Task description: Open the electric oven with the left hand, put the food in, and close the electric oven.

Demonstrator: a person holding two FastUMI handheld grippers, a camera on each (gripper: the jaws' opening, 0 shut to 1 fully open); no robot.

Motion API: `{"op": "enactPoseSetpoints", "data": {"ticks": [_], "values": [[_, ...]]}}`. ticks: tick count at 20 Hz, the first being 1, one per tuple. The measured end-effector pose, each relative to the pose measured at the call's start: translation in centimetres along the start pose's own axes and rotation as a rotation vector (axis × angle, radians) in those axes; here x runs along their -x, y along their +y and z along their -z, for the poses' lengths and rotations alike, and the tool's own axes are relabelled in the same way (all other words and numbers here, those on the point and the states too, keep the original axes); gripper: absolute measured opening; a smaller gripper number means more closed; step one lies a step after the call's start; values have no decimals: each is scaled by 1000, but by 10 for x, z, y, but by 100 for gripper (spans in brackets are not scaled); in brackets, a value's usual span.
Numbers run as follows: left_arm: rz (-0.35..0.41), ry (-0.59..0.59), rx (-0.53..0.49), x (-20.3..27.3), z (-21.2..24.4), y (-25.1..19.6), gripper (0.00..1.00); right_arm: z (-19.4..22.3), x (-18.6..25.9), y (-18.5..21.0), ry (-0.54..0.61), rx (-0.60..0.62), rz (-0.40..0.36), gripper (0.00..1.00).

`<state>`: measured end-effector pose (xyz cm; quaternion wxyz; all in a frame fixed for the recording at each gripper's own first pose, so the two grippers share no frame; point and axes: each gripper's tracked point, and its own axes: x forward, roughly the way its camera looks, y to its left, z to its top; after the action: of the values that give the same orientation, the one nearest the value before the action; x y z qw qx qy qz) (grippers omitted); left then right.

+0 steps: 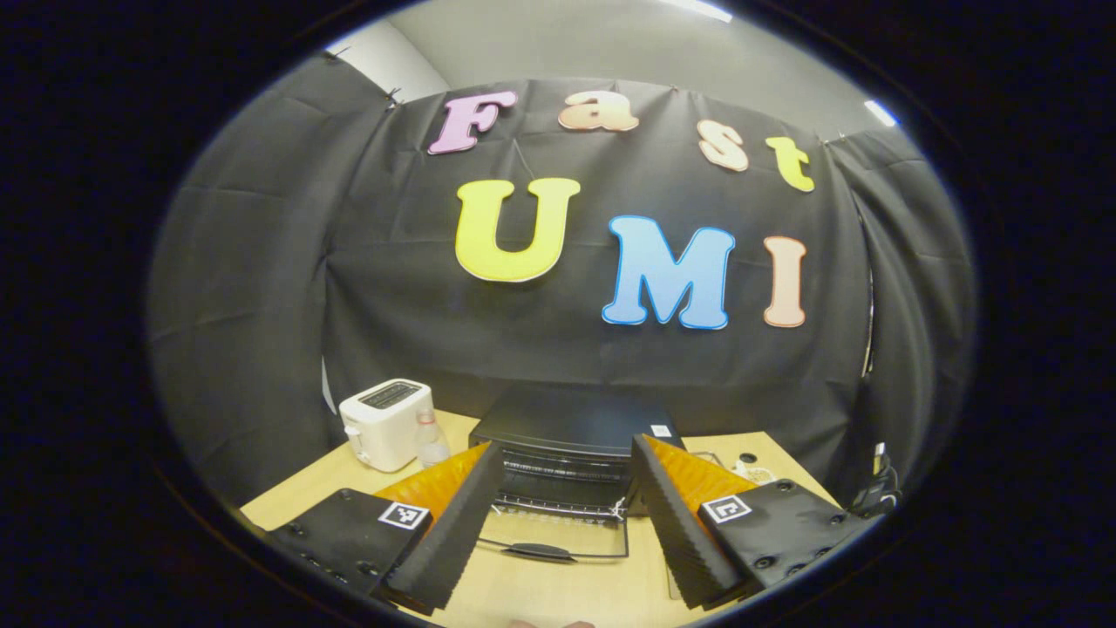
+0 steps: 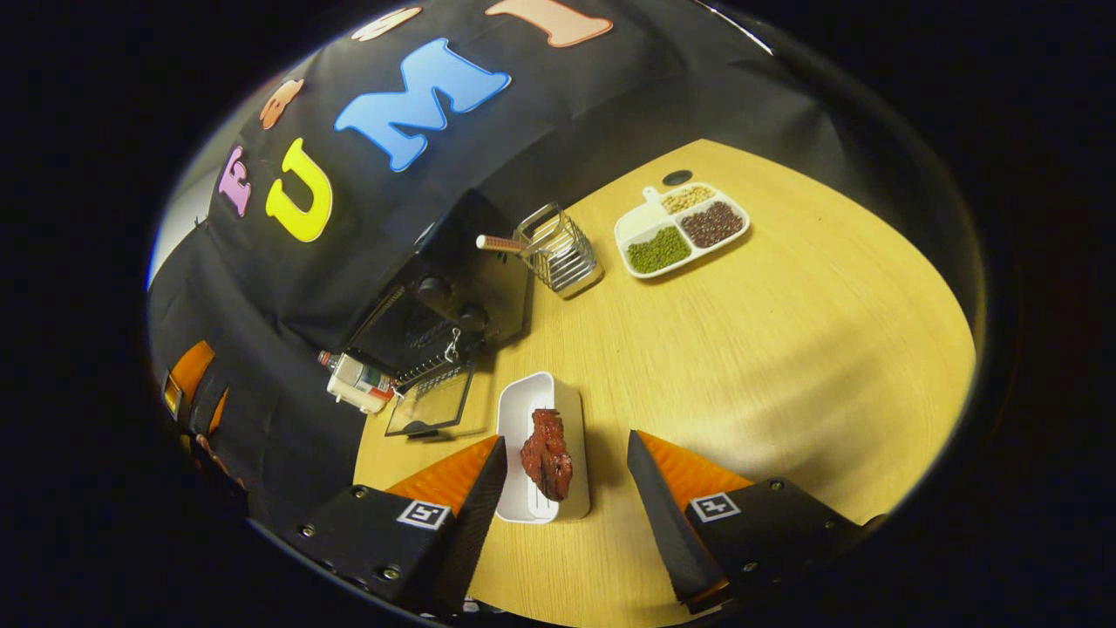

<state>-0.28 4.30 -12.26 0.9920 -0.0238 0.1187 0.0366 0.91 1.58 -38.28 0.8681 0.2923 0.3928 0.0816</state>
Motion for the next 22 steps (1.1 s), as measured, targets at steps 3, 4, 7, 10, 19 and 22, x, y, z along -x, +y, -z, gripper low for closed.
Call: {"op": "enactPoseSetpoints", "data": {"ticks": [3,4,7,10,19,22], "values": [[-33,-4,-17,12,-2,2,100,5,-9,0,52,-19,-10,73],[-37,1,-19,16,-3,2,100,4,-14,-2,44,-36,-4,52],[-43,0,-20,20,-5,5,100,2,-10,8,59,-119,-54,24],[-15,-5,-4,14,-9,8,100,2,-15,12,60,-159,-50,10],[95,-29,25,-23,-24,58,100,-32,39,82,-93,-294,-181,10],[122,-30,26,-37,-27,81,100,-43,52,127,-144,-329,-282,10]]}}
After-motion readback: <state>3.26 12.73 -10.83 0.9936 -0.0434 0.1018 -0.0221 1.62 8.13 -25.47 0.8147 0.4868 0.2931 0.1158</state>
